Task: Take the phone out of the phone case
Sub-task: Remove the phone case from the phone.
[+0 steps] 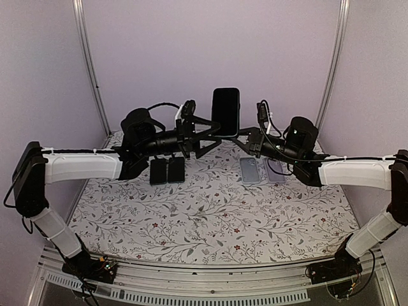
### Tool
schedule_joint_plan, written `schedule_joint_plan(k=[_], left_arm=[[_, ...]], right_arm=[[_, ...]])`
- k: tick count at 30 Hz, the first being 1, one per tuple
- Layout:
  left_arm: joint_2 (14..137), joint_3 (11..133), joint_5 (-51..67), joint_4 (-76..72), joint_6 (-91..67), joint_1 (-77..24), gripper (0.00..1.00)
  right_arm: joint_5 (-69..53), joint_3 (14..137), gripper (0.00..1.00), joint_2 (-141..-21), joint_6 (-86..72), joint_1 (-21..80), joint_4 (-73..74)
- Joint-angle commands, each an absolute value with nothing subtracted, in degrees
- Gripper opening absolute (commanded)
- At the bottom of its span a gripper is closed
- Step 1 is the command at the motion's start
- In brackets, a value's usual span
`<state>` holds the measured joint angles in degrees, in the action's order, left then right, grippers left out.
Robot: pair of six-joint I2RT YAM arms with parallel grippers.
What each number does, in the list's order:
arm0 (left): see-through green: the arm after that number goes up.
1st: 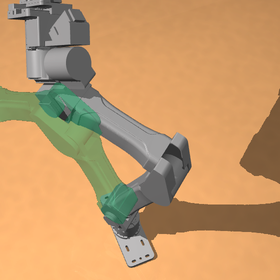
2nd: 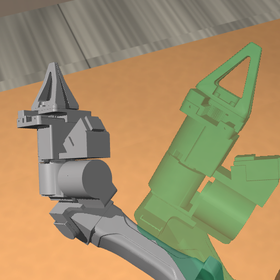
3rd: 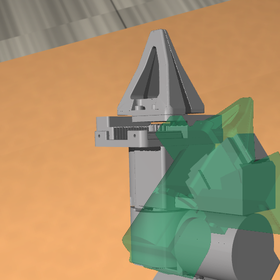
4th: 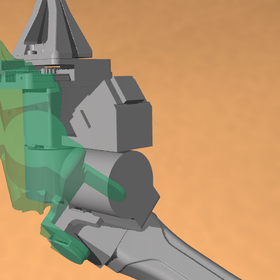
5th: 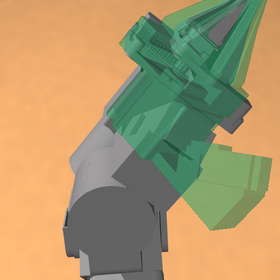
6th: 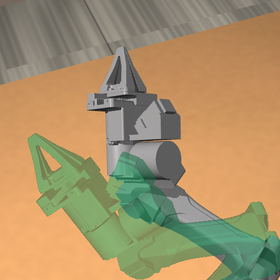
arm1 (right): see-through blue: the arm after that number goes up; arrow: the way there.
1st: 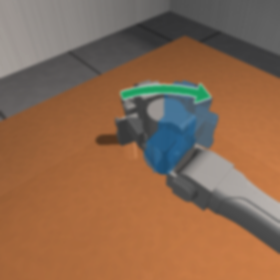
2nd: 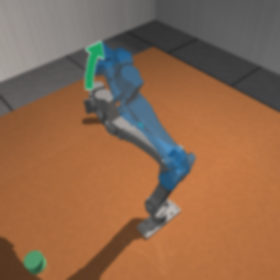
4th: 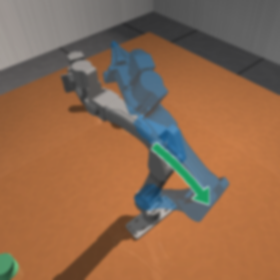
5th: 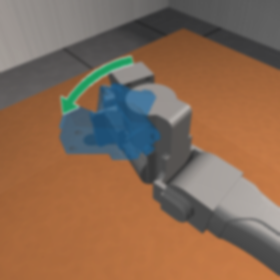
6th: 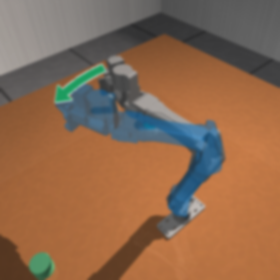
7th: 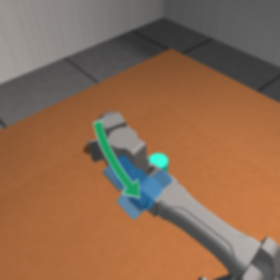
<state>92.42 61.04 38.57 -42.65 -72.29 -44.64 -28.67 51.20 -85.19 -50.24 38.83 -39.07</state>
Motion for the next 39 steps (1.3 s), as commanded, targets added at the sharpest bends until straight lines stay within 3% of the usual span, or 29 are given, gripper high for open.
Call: schedule_joint_plan(k=[1,14,24,39], left_arm=[[94.01,62.67,37.35,-44.30,-73.12,-45.42,0.81],[93.22,60.76,34.98,-47.28,-74.21,-44.88,0.80],[93.11,55.76,30.20,-60.77,-79.91,-44.82,0.77],[95.08,53.04,22.68,-71.37,-84.82,-46.75,0.68]], right_arm=[[-29.62,53.25,0.00,-84.73,-50.37,38.93,-45.34],[-29.97,53.39,0.00,-85.42,-50.30,40.25,-46.12],[-29.14,52.46,0.00,-85.51,-48.38,42.06,-47.02],[-28.32,47.93,0.00,-88.05,-50.38,43.45,-60.62]])
